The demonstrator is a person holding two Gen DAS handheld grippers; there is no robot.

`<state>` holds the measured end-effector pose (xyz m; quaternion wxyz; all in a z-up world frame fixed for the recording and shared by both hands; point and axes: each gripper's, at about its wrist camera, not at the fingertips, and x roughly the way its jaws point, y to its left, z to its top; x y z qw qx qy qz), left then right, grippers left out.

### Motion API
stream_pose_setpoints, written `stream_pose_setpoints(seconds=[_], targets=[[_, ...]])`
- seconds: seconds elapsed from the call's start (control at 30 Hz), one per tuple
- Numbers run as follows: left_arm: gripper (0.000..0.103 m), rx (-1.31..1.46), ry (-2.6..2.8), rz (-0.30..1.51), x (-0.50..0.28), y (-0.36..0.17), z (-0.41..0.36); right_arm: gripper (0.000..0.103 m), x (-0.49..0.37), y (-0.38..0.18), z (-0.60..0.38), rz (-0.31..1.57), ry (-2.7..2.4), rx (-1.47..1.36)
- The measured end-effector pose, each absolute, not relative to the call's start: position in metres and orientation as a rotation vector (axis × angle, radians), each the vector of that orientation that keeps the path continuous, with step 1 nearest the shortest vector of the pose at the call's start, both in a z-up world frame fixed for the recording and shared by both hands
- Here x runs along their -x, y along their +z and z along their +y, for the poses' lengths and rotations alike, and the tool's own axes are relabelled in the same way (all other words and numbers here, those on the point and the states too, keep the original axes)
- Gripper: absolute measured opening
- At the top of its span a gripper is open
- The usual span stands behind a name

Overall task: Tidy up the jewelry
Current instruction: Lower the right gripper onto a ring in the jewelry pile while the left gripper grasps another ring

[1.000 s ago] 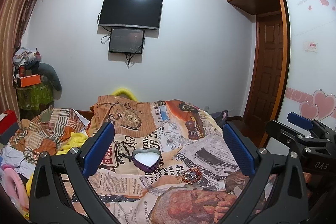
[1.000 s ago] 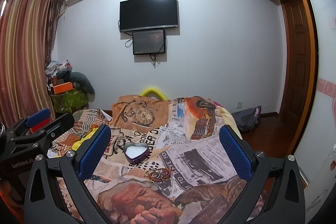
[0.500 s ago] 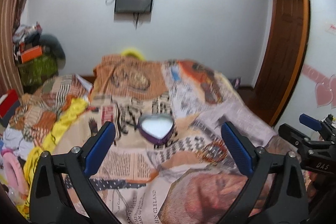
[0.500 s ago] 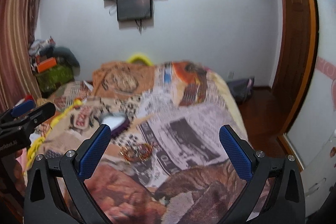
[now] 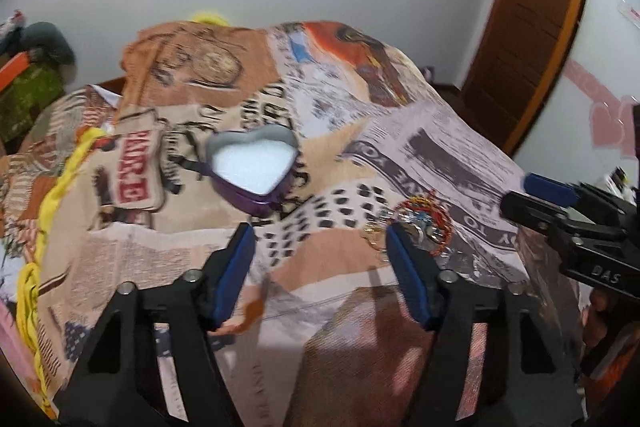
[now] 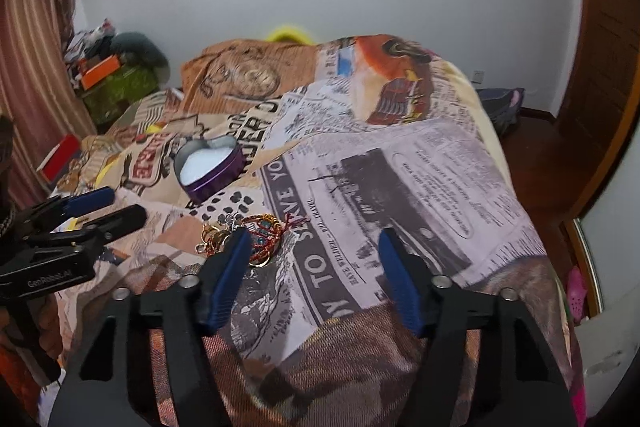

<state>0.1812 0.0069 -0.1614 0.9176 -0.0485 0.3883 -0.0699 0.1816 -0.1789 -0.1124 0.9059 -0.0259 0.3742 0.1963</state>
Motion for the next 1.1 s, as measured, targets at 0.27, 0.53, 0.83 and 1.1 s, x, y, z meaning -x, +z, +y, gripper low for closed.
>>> stream_pose_setpoints(seconds=[0.27,0.53,0.83,1.1], targets=[[0.029,0.042,-0.281,0.871,-0.205,-0.174,-0.027,0.035,-0.200,-0.122,-0.169,0.832,0.481,0.061],[0.010,0.044,-0.343,0.917,-0.215,-0.182,-0.036,0.035,-0.203,-0.127,-0.165,0.863,0.516,0.062],[0.003,0.092,-0.366,0.943,-0.224,-0.190,-0.033,0.030,-0.206,-0.139,-0.163,0.909,0.542,0.036],[0.002,0.089,-0.329,0.854,-0.209,-0.169,-0.022,0.029,-0.204,-0.129,-0.157,0.895,0.557,0.052]])
